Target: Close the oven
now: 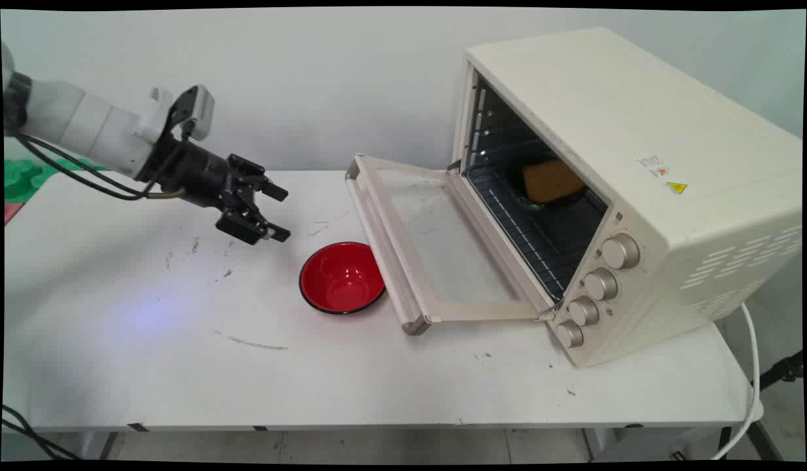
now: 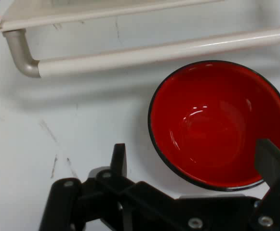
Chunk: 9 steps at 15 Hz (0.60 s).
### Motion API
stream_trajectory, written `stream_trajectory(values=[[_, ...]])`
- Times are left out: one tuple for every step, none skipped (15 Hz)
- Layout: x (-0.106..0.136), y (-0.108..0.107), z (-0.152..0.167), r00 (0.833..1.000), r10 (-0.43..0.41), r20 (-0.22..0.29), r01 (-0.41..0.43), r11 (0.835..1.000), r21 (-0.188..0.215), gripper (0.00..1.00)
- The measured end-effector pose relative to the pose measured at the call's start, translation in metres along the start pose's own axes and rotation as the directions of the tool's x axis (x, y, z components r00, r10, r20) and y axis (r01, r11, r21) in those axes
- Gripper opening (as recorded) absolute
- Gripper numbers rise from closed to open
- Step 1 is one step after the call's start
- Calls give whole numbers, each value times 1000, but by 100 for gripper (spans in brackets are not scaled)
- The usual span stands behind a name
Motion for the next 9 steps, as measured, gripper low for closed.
stream_trajectory(values=[[0, 1, 5, 1000, -7, 2, 7, 1000, 3, 100], [1, 2, 12, 1000, -15, 3, 15, 1000, 6, 100], [2, 2, 16, 1000, -20, 3, 19, 1000, 8, 100], [3, 3, 22, 1000, -26, 3, 26, 1000, 11, 100], [4, 4, 29, 999, -34, 4, 34, 999, 15, 100], [5, 5, 35, 999, -41, 5, 41, 999, 18, 100], [5, 5, 39, 999, -45, 5, 44, 999, 20, 100], [7, 6, 46, 999, -50, 5, 50, 998, 23, 100], [8, 7, 52, 999, -54, 5, 54, 998, 26, 100]])
